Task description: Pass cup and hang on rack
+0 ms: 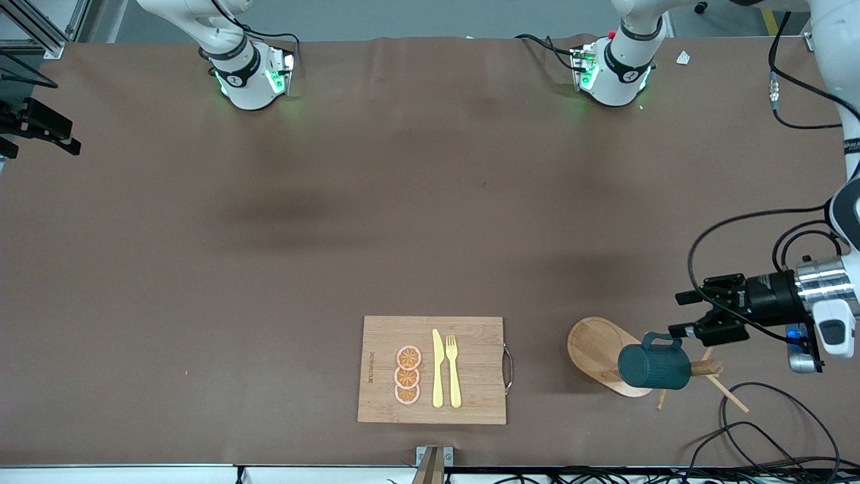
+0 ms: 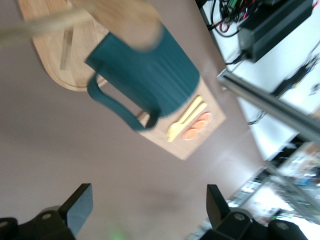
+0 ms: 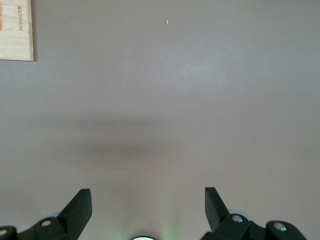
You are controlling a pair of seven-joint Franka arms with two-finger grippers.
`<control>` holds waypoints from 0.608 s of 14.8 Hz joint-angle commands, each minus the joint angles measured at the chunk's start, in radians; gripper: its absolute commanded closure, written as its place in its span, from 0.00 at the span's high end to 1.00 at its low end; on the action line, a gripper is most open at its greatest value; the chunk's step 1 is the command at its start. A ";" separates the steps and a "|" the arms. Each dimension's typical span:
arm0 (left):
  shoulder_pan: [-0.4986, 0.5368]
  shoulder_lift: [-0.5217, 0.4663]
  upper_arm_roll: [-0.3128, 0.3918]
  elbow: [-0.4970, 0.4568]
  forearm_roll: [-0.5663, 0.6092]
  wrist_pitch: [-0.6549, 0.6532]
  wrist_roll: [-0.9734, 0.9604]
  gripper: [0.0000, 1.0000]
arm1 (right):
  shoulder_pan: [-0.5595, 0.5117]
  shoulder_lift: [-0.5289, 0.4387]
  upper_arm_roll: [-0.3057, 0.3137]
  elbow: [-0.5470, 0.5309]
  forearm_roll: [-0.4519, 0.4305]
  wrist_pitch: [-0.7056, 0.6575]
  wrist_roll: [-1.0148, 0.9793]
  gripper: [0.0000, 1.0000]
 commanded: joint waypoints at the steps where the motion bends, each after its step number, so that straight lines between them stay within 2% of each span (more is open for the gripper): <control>1: -0.002 -0.100 -0.083 -0.029 0.191 -0.012 0.018 1.00 | -0.004 -0.001 0.003 0.002 0.004 -0.007 -0.003 1.00; 5: -0.001 -0.183 -0.171 -0.035 0.436 -0.106 0.027 1.00 | -0.004 -0.001 0.003 0.002 0.004 -0.014 -0.004 1.00; 9: 0.001 -0.246 -0.229 -0.035 0.663 -0.170 0.146 1.00 | -0.001 -0.001 0.003 0.002 0.004 -0.019 -0.004 1.00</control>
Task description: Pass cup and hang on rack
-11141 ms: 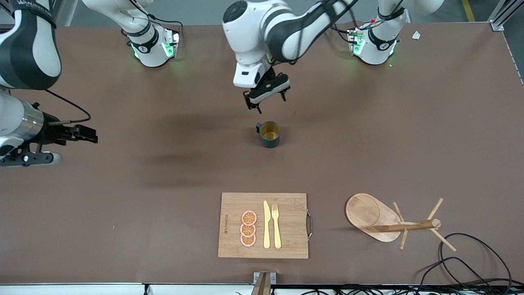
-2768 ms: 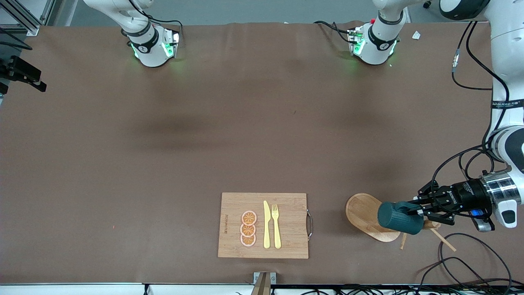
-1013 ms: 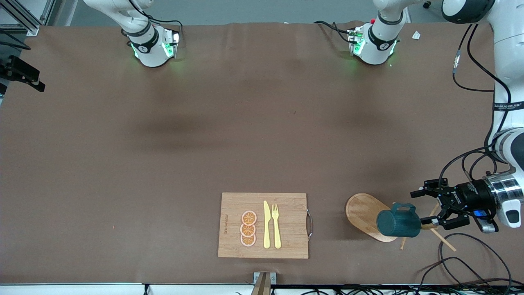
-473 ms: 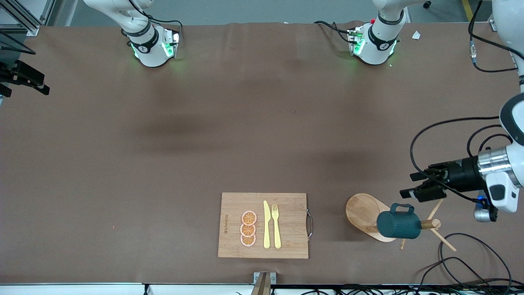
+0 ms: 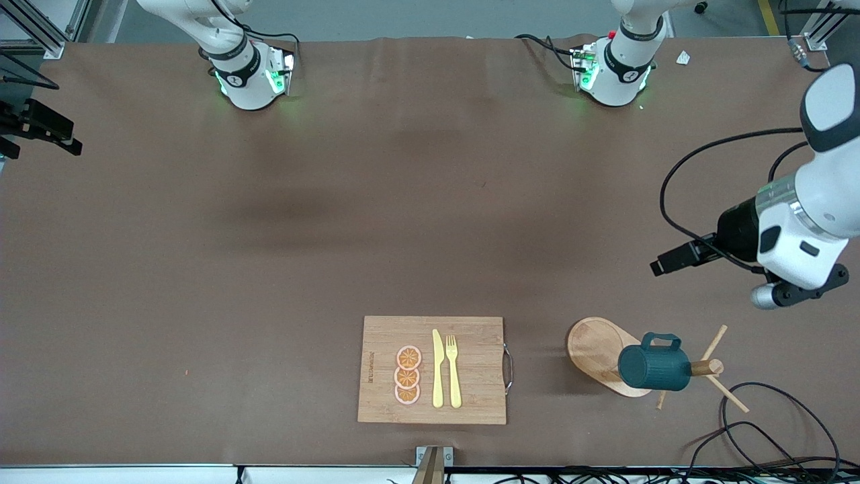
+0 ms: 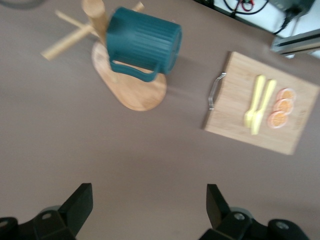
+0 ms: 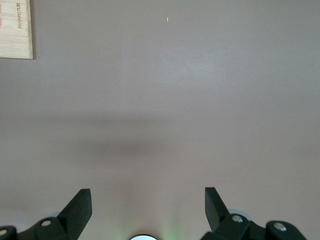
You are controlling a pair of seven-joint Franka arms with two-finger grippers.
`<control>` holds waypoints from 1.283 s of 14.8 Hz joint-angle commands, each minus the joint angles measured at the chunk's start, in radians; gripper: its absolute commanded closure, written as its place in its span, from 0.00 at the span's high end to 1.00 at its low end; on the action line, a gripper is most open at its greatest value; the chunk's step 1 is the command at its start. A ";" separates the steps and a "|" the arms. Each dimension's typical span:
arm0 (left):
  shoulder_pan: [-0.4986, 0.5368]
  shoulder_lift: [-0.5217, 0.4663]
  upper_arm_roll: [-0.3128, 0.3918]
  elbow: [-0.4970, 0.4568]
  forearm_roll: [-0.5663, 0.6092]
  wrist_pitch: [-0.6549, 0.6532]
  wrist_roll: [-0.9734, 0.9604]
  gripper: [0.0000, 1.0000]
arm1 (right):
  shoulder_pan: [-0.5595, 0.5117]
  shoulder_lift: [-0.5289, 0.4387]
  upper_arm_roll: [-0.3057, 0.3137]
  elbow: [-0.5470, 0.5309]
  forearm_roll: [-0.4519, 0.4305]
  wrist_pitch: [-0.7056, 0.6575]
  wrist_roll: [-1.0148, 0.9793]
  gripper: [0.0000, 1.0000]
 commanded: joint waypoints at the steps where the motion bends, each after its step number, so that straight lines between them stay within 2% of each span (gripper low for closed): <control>1: 0.009 -0.074 -0.014 -0.030 0.109 -0.039 0.125 1.00 | -0.001 -0.004 0.003 0.002 0.004 -0.015 -0.004 1.00; 2: -0.003 -0.102 0.002 -0.034 0.112 -0.046 0.176 1.00 | -0.001 -0.003 0.003 0.002 0.004 -0.015 -0.004 1.00; 5: -0.185 -0.210 0.249 -0.102 0.106 -0.050 0.314 1.00 | -0.001 -0.004 0.003 0.002 0.004 -0.015 -0.004 1.00; 7: -0.244 -0.261 0.324 -0.143 0.094 -0.068 0.343 1.00 | -0.001 -0.003 0.003 0.002 0.004 -0.015 -0.006 1.00; 10: -0.275 -0.388 0.375 -0.301 0.000 -0.068 0.331 1.00 | -0.003 -0.003 0.003 0.002 0.004 -0.015 -0.006 1.00; 11: -0.273 -0.410 0.387 -0.324 -0.012 -0.068 0.333 1.00 | -0.003 -0.004 0.003 0.002 0.004 -0.015 -0.007 1.00; 15: -0.243 -0.432 0.394 -0.319 -0.040 -0.143 0.343 1.00 | -0.005 -0.003 0.001 0.002 0.004 -0.021 -0.007 1.00; 19: -0.243 -0.447 0.383 -0.324 -0.040 -0.149 0.333 1.00 | -0.006 -0.003 0.001 0.002 0.004 -0.019 -0.007 1.00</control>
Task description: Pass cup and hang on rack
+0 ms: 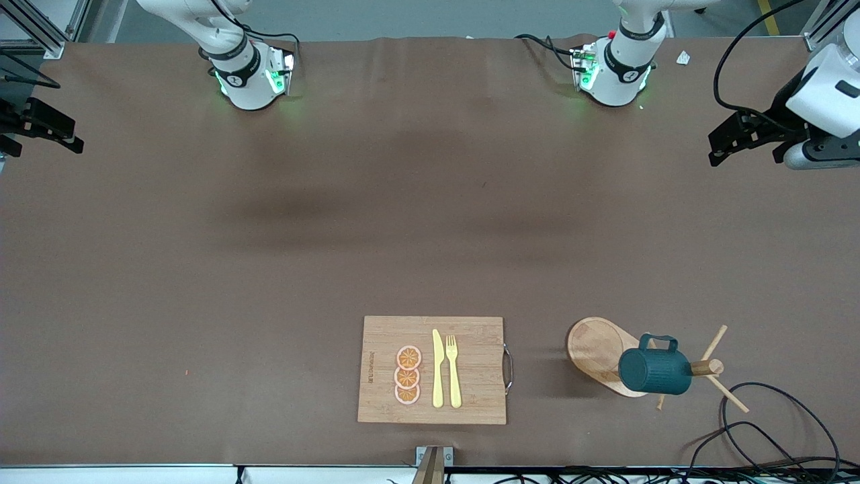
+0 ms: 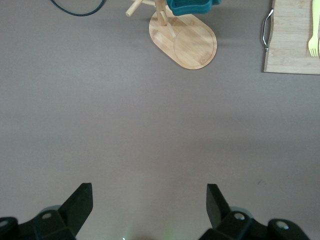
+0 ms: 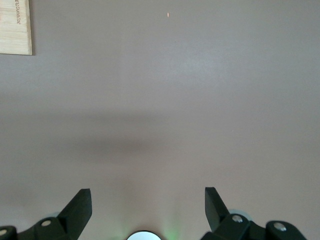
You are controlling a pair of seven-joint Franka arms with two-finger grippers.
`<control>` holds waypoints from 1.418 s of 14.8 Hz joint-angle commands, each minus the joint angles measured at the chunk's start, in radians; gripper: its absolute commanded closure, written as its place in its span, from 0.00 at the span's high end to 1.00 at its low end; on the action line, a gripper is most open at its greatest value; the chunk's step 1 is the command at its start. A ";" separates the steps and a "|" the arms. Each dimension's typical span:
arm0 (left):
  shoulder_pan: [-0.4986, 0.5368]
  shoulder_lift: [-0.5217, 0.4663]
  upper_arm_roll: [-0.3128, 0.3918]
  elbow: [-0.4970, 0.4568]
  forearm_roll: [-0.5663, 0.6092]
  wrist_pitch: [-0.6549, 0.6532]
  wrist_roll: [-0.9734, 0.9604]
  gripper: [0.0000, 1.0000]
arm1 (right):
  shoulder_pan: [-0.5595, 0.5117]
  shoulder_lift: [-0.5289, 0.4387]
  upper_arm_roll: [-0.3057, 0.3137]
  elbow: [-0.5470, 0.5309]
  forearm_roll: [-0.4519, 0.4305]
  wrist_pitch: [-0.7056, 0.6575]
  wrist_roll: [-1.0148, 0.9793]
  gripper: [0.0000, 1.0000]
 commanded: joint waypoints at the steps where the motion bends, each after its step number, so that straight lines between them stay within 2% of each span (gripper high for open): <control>1: 0.002 -0.025 -0.007 -0.021 -0.015 -0.004 -0.001 1.00 | -0.006 -0.003 0.001 0.002 0.004 -0.006 -0.007 1.00; 21: -0.006 0.008 -0.007 0.005 -0.024 -0.005 0.052 1.00 | -0.003 -0.003 0.003 0.002 0.004 -0.018 -0.007 1.00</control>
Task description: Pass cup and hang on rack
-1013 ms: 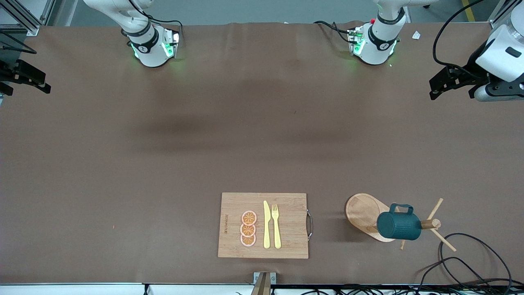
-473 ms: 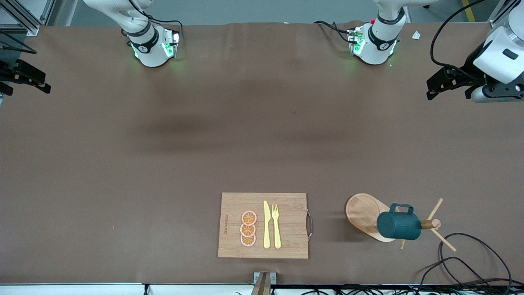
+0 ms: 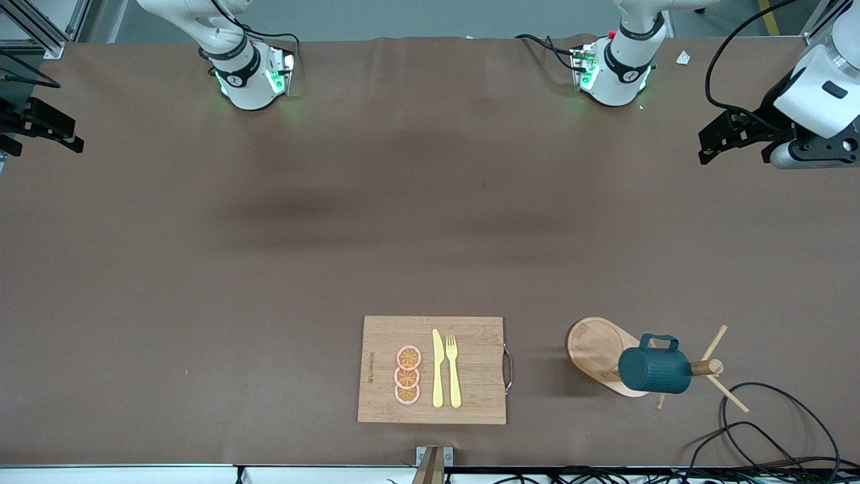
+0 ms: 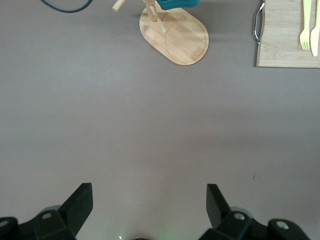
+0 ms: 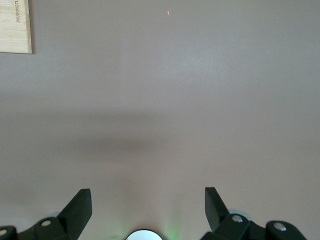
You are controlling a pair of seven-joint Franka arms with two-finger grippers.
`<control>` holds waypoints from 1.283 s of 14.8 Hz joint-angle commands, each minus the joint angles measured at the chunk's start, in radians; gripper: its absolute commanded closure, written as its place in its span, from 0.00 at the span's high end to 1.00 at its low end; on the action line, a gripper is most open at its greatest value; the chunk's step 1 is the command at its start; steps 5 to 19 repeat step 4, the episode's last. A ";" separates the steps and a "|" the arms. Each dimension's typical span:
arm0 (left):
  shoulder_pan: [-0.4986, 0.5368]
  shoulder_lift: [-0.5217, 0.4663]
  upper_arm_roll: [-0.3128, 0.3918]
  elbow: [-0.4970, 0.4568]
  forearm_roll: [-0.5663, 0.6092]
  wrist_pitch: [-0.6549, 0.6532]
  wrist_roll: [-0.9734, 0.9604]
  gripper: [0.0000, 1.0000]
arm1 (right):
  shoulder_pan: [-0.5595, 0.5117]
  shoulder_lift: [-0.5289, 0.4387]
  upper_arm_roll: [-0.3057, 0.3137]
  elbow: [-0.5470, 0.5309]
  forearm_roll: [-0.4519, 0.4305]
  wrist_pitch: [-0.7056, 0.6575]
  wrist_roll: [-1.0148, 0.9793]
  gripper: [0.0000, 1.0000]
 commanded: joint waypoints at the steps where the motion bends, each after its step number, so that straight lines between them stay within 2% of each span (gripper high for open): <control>1: -0.001 0.006 -0.001 0.015 -0.003 -0.007 0.048 1.00 | -0.003 -0.003 0.002 0.002 0.004 -0.010 -0.007 1.00; 19: 0.004 0.008 0.001 0.015 -0.001 -0.007 0.058 1.00 | -0.006 -0.003 0.002 0.002 0.004 -0.008 -0.009 1.00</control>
